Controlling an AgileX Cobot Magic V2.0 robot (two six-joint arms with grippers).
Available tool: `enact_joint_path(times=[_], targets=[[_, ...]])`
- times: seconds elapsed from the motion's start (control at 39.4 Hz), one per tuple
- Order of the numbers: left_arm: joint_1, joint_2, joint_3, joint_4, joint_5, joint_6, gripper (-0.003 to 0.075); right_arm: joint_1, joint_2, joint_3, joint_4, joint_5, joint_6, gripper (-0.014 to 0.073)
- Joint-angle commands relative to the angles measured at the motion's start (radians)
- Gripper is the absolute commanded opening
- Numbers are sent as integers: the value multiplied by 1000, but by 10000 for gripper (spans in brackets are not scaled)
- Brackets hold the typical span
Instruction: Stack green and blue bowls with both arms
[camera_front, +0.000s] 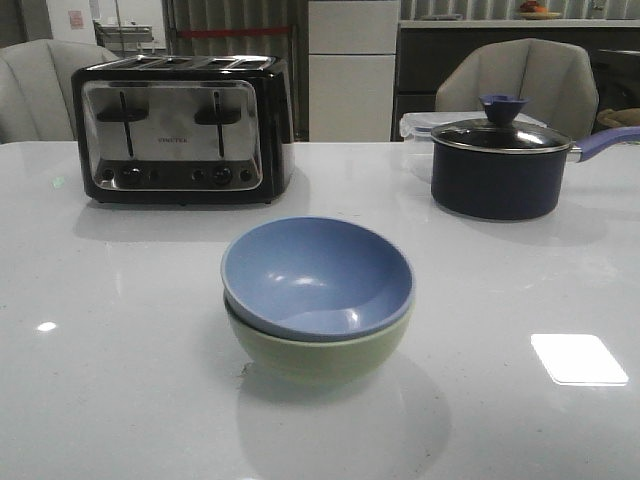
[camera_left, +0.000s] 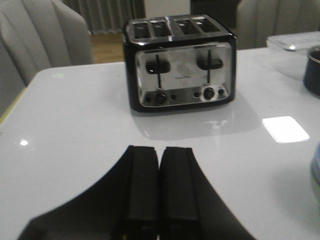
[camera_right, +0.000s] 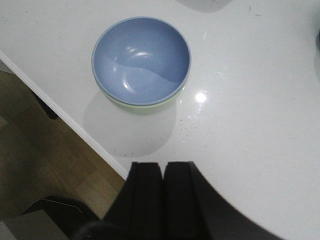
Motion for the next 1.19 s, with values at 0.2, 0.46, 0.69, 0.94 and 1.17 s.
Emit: enact_joint_path(times=[0.2, 0.46, 0.69, 0.94, 1.17], targets=[[123, -245, 210, -22, -217, -3, 93, 2, 0, -27, 6, -62, -10, 55], [124, -265, 345, -27, -349, -100, 93, 2, 0, -27, 6, -60, -10, 55], [124, -265, 344, 1, -406, -98, 93, 2, 0, -27, 6, -60, -10, 55], [104, -265, 344, 1, -431, -2, 93, 2, 0, -27, 6, -60, -10, 55], [103, -265, 344, -1, -433, 2, 93, 2, 0, -27, 6, -60, -10, 55]])
